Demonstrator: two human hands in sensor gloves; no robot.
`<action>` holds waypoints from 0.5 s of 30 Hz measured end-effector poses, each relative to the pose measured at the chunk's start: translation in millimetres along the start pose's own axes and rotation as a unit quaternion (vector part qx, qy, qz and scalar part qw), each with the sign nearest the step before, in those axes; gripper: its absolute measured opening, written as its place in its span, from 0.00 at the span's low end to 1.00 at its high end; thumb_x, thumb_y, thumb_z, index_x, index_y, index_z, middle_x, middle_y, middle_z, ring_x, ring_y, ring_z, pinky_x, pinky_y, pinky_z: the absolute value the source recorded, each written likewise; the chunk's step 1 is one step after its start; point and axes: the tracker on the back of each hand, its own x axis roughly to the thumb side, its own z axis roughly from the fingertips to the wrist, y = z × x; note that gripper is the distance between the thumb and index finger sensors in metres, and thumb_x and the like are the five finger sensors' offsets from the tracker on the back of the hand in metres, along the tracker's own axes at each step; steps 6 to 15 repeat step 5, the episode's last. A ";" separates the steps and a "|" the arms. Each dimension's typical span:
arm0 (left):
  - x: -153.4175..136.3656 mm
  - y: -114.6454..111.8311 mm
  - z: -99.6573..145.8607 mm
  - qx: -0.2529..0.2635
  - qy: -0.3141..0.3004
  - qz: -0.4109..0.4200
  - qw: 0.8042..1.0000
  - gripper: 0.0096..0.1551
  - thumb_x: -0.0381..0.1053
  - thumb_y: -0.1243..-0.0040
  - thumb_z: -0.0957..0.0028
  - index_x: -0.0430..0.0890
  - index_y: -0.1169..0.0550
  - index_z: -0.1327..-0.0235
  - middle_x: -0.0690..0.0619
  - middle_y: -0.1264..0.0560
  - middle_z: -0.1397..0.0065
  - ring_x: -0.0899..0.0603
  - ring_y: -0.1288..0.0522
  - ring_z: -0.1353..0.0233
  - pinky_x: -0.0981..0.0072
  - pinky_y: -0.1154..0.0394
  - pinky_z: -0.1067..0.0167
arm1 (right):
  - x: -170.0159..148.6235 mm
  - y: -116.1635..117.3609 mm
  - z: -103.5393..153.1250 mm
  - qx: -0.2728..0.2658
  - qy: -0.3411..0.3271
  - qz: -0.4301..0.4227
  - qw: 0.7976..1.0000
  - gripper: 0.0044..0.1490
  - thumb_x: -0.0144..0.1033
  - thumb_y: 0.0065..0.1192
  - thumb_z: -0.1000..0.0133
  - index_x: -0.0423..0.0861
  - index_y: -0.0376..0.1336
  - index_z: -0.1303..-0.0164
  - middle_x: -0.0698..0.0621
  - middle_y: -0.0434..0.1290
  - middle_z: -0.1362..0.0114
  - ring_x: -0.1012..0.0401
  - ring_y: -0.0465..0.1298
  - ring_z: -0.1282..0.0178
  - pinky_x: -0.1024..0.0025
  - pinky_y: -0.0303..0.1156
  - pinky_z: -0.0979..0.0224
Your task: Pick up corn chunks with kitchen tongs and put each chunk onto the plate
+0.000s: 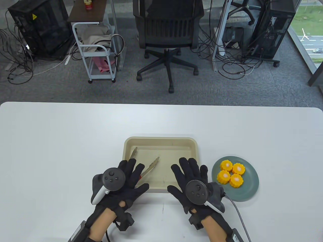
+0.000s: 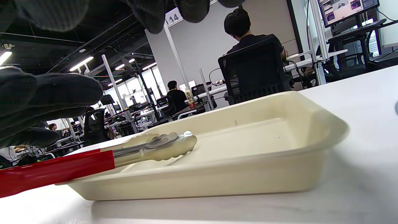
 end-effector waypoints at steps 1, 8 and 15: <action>0.3 -0.2 0.2 0.000 0.000 -0.001 1.000 0.50 0.70 0.46 0.51 0.62 0.50 0.18 0.59 0.68 0.13 0.43 0.76 0.14 0.23 0.70 0.29 | 0.3 0.1 0.1 0.000 0.000 0.002 1.000 0.49 0.71 0.49 0.49 0.64 0.47 0.17 0.53 0.43 0.06 0.50 0.39 0.08 0.36 0.38 0.18; 0.2 -0.7 -0.1 -0.001 -0.002 -0.003 1.000 0.49 0.70 0.46 0.51 0.62 0.50 0.18 0.58 0.68 0.13 0.43 0.76 0.14 0.24 0.70 0.29 | 0.9 0.7 0.0 0.002 -0.003 0.001 1.000 0.49 0.71 0.49 0.49 0.64 0.47 0.17 0.54 0.44 0.06 0.50 0.39 0.08 0.35 0.37 0.19; 0.2 -0.7 -0.1 -0.001 -0.002 -0.003 1.000 0.49 0.70 0.46 0.51 0.62 0.50 0.18 0.58 0.68 0.13 0.43 0.76 0.14 0.24 0.70 0.29 | 0.9 0.7 0.0 0.002 -0.003 0.001 1.000 0.49 0.71 0.49 0.49 0.64 0.47 0.17 0.54 0.44 0.06 0.50 0.39 0.08 0.35 0.37 0.19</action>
